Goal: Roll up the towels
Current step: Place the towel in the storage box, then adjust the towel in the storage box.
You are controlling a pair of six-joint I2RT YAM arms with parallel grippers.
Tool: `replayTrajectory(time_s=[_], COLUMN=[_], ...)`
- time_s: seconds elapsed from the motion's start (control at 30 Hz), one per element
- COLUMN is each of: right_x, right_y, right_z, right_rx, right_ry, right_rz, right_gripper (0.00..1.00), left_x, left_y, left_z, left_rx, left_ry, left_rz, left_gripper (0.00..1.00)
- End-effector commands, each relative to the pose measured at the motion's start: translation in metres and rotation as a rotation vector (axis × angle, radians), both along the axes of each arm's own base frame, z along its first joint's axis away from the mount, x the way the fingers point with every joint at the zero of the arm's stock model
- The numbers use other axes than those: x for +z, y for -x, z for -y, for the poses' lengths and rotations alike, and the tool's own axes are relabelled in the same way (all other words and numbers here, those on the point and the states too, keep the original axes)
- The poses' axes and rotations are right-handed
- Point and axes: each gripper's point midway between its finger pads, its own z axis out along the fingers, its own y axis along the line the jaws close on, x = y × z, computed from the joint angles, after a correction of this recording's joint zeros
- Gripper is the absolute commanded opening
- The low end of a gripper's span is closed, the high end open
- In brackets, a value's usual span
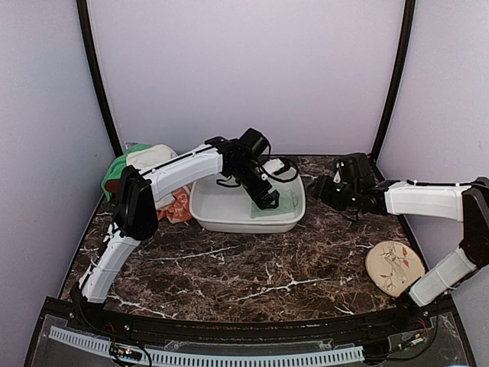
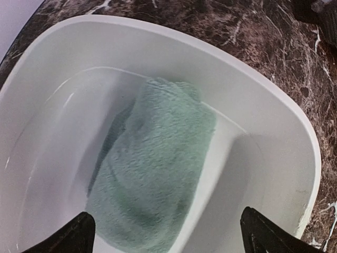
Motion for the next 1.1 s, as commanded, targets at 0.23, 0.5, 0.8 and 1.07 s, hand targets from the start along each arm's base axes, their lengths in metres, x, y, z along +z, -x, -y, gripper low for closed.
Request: replayTrajectory(time_s=[0.23,0.5,0.8,1.07], right_x=[0.045,-0.001,-0.038,-0.058], right_y=[0.006,0.001,-0.016,-0.015], right_z=[-0.074,-0.137,-0.155,-0.150], right_rx=[0.016,0.015,-0.067,-0.137], right_ry=[-0.082,-0.073,-0.002,0.004], right_rz=[0.028,-0.163,-0.328,-0.381], right_gripper=[0.58,0.66,0.76,0.78], left_x=[0.095,0.056,0.057,0.035], left_y=[-0.047,-0.077,-0.071,-0.061], left_z=[-0.077,-0.137,-0.234,-0.245], left_rx=[0.182,0.357,0.503,0.511], left_ry=[0.167,0.041,-0.037,-0.053], left_rz=[0.019,0.029,0.139,0.122], left_gripper=[0.95,0.88,0.87,0.84])
